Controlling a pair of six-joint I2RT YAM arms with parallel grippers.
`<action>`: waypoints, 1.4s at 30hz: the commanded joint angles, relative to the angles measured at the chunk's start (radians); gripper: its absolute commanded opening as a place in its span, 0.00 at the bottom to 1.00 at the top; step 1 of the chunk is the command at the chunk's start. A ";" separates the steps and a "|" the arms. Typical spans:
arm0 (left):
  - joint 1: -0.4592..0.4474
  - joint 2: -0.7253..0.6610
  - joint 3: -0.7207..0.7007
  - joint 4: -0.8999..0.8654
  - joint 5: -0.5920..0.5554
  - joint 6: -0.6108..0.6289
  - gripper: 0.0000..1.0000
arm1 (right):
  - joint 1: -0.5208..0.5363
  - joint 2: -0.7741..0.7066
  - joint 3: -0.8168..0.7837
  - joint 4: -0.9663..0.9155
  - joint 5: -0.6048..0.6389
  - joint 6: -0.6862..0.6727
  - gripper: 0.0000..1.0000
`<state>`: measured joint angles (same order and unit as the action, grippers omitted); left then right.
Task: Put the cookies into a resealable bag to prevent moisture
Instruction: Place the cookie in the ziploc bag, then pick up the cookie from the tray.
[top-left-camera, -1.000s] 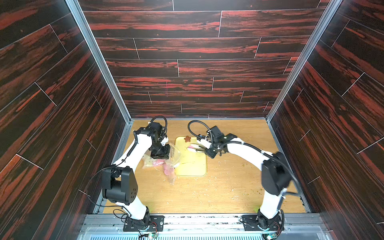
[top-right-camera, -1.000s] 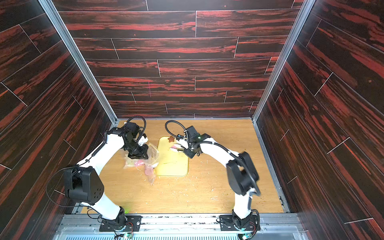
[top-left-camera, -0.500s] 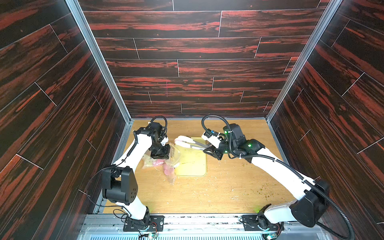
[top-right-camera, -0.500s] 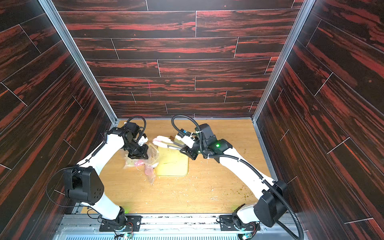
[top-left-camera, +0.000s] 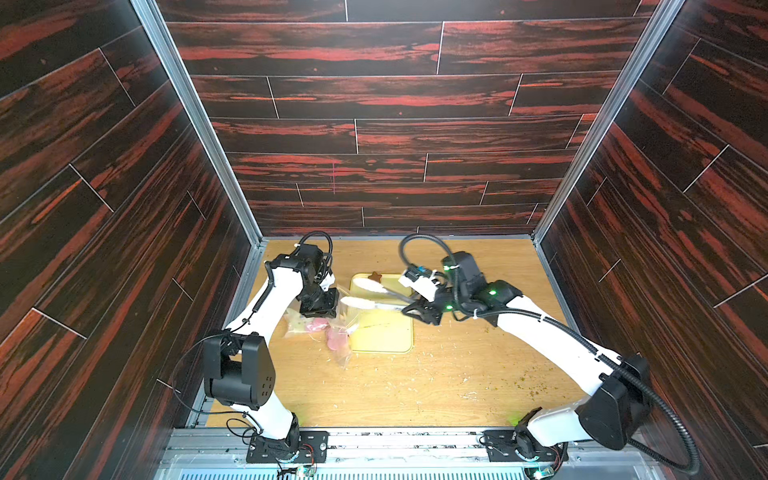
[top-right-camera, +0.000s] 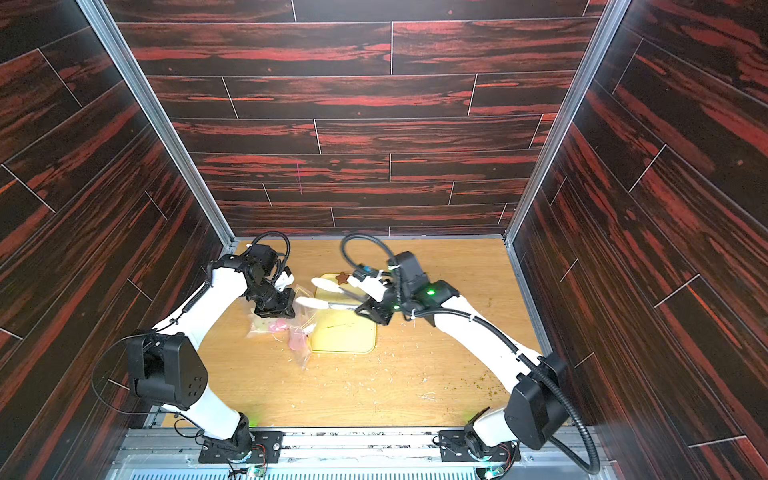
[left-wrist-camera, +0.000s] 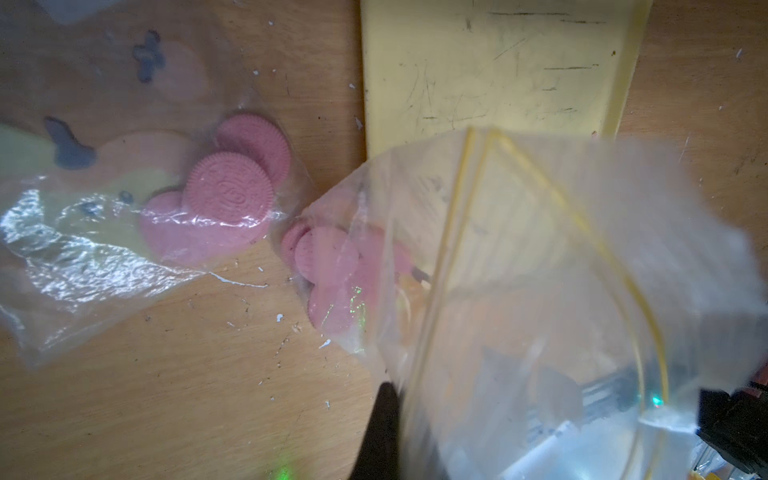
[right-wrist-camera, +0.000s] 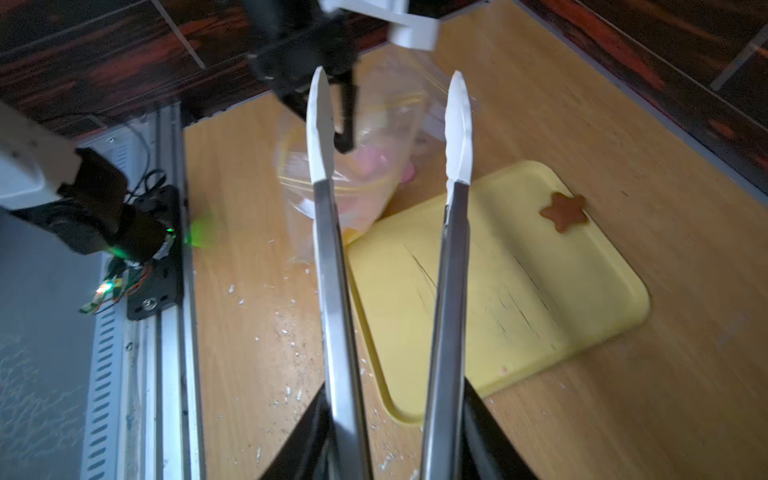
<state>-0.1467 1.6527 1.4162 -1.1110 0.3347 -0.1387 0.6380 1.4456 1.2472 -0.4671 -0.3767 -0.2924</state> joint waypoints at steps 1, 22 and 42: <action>0.001 -0.003 0.029 -0.025 0.007 0.016 0.00 | -0.067 -0.040 -0.018 0.017 0.073 0.013 0.44; 0.001 -0.004 0.015 -0.022 0.007 0.020 0.00 | -0.077 0.529 0.334 -0.096 0.331 -0.010 0.44; 0.003 -0.005 0.006 -0.021 0.006 0.023 0.00 | -0.032 0.682 0.495 -0.119 0.360 -0.040 0.43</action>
<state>-0.1467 1.6543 1.4269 -1.1137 0.3367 -0.1379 0.5900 2.0811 1.6989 -0.5800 -0.0193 -0.3172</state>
